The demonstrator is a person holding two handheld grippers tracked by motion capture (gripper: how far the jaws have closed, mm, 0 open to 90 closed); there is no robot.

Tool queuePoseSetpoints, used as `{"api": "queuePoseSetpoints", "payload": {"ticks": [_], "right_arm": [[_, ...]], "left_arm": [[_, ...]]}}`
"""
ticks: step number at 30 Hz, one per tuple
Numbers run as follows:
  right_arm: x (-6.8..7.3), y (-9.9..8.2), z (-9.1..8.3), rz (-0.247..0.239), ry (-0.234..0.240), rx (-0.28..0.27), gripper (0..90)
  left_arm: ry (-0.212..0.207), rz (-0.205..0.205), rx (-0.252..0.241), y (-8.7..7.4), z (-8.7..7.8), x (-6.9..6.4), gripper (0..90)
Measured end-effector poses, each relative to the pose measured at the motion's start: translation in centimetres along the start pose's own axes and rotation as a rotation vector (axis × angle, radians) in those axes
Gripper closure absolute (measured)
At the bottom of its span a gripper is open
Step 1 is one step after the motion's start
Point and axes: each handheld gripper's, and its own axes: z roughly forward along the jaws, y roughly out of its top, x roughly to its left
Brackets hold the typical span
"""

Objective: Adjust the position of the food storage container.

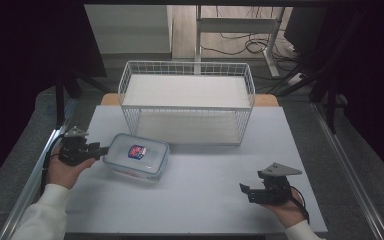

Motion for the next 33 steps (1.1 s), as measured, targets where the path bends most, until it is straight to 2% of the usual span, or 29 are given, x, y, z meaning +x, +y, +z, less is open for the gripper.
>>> {"api": "queuePoseSetpoints", "payload": {"ticks": [3, 5, 7, 9, 16, 19, 23, 27, 33], "right_arm": [[0.1, 0.0, 0.0, -0.002, 0.003, 0.001, 19.1], [0.1, 0.0, 0.1, -0.001, 0.003, 0.003, 19.1], [0.1, 0.0, 0.1, 0.000, 0.002, 0.008, 19.1], [0.2, 0.0, 0.2, -0.003, -0.003, 0.014, 19.2], [0.2, -0.1, 0.3, -0.009, -0.014, 0.026, 19.2], [0.1, -0.2, 0.3, -0.008, -0.018, 0.025, 19.2], [0.1, -0.2, 0.5, -0.012, -0.027, 0.032, 19.2], [0.1, -0.2, 0.5, -0.011, -0.031, 0.035, 19.2], [0.3, -0.2, 0.5, -0.014, -0.031, 0.039, 19.2]], "left_arm": [[-0.004, -0.004, 0.027, 0.3, 1.0, 0.7, 81.9], [-0.002, 0.010, 0.058, 0.5, 1.8, 1.0, 89.5], [0.004, 0.038, 0.082, 0.8, 2.4, 0.9, 90.0], [0.029, 0.061, 0.094, 1.0, 2.8, 0.9, 90.0], [0.041, 0.052, 0.149, 1.2, 4.3, 1.7, 90.0], [0.014, 0.079, 0.145, 1.4, 4.7, 1.9, 90.0], [-0.019, 0.092, 0.138, 1.2, 4.7, 2.2, 90.0], [-0.040, 0.117, 0.134, 1.1, 4.7, 1.3, 90.0], [-0.093, 0.152, 0.117, 1.0, 4.5, -1.1, 90.0]]}}
